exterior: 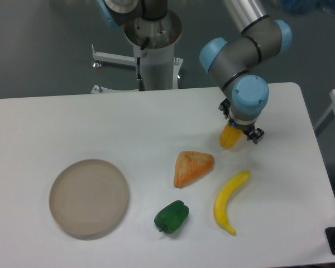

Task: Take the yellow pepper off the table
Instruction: 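Lower the open gripper around the yellow pepper and close it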

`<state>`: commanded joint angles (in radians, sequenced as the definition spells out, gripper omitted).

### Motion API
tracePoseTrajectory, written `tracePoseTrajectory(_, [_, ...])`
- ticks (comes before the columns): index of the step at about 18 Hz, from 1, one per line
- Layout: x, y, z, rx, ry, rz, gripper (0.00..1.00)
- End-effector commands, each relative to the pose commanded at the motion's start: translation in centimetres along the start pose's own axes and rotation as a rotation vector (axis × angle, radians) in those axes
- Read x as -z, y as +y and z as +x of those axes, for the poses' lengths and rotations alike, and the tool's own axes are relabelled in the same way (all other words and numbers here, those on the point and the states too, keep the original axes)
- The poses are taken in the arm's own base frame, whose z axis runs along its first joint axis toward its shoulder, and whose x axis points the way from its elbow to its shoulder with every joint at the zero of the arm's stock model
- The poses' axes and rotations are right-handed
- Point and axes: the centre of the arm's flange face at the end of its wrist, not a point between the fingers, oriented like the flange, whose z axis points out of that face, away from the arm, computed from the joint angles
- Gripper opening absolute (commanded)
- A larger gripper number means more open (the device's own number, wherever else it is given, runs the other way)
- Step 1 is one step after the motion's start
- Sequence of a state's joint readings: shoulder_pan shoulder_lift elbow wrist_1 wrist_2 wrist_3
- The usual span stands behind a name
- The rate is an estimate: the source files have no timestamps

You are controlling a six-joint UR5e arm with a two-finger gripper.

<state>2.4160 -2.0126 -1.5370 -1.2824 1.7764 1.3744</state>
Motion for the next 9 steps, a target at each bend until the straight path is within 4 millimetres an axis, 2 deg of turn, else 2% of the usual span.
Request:
tracePoseTrajectory(4, [-0.4, -0.1, 0.0, -0.001, 0.003, -0.002, 1.00])
tracePoseTrajectory(8, [-2.6, 0.0, 0.9, 0.017, 0.007, -0.001, 1.00])
tracePoseTrajectory(9, [-2.6, 0.4, 1.0, 0.025, -0.003, 0.002, 1.00])
